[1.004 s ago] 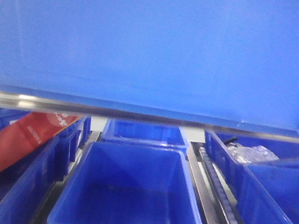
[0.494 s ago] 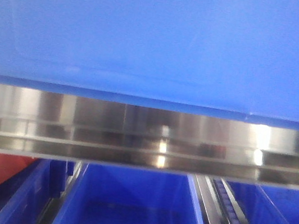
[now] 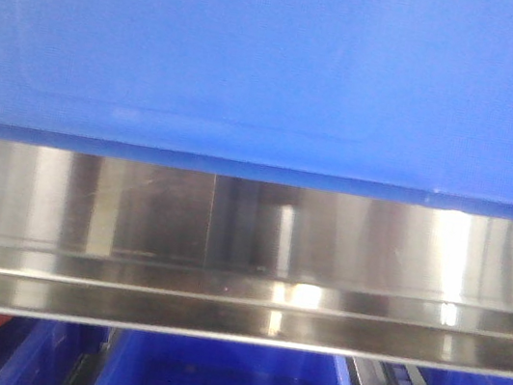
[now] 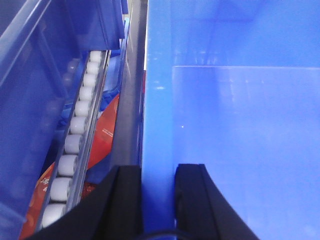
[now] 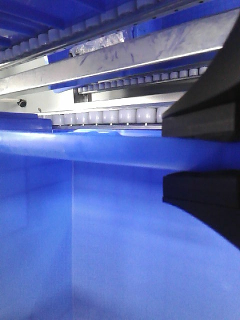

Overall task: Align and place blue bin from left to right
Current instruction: 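Push the held blue bin forward over the rack's steel rail with both grippers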

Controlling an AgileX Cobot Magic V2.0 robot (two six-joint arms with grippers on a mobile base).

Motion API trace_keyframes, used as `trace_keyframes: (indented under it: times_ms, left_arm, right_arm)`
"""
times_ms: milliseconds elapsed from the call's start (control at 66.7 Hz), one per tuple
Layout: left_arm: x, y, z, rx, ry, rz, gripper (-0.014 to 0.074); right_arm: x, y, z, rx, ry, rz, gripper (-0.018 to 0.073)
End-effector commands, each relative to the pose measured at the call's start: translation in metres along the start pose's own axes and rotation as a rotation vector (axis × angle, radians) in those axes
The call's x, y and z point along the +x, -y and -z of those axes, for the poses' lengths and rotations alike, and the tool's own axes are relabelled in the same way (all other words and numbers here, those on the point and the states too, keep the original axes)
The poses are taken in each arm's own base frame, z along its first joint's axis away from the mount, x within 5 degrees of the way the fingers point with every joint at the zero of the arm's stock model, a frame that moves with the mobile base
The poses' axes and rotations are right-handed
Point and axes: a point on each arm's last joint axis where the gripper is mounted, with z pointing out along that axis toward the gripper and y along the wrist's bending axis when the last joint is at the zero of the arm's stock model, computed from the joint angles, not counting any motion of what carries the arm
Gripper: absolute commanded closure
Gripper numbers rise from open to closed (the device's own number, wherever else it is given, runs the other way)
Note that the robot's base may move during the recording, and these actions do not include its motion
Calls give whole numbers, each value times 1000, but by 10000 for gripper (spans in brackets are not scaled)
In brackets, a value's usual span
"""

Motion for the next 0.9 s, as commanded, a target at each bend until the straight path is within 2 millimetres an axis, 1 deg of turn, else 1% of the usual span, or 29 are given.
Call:
trace_keyframes:
  times_ms: [0, 719, 884]
  left_arm:
    - [-10, 2, 8, 57, 96, -6, 707]
    - [-10, 2, 8, 57, 96, -6, 707]
    - [-10, 4, 8, 78, 99, -1, 707]
  right_arm:
    - [-11, -6, 10, -71, 101, 24, 637]
    - [-11, -6, 10, -71, 101, 24, 637]
    - [-11, -6, 10, -72, 100, 22, 637]
